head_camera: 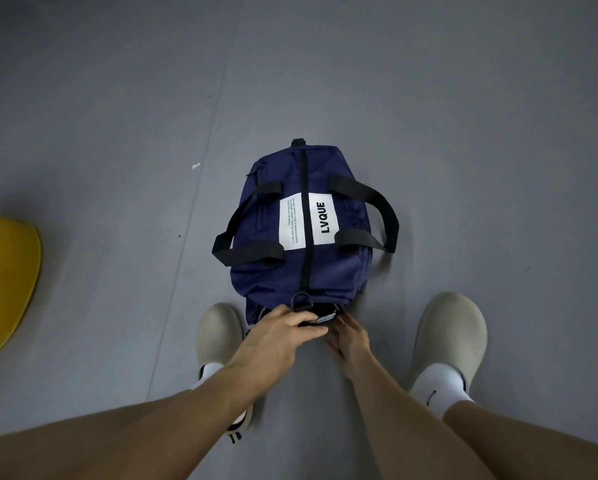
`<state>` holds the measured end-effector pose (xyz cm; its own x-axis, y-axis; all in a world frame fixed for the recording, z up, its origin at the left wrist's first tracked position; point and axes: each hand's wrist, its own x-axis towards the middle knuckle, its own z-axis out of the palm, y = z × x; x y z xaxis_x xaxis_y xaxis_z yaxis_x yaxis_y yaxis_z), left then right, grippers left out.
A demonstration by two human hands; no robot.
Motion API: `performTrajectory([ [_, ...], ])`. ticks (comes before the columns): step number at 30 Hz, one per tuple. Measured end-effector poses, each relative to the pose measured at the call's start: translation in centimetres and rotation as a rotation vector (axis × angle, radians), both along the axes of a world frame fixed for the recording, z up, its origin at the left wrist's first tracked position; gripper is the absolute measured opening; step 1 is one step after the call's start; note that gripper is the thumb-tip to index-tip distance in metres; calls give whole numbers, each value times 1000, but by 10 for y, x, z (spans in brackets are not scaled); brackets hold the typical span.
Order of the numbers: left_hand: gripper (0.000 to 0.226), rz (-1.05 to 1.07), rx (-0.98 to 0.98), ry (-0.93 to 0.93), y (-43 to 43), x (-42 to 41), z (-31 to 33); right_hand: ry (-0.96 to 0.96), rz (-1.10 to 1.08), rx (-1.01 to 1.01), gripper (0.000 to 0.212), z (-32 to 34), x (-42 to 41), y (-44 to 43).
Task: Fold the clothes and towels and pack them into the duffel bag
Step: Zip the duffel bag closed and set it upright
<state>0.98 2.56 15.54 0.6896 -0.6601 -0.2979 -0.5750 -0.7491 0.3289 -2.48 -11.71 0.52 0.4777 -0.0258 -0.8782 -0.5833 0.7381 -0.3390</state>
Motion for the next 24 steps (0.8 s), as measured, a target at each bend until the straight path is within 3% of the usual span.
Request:
performTrajectory([
  [4,75,13,-19,-33,3,3,-2,42,-2,-57,19,0,1,4],
  [7,76,10,-24,-75,1,8,-1,53,231,-467,4,2,-5,2],
  [10,74,11,-18,-107,-1,12,-2,33,364,-685,11,13,-16,-4],
  [14,73,-1,39,-59,0,16,2,-37,497,-805,20,32,-18,-13],
  [24,67,53,-10,-74,-11,30,21,-151,499,-892,21,83,5,-33],
])
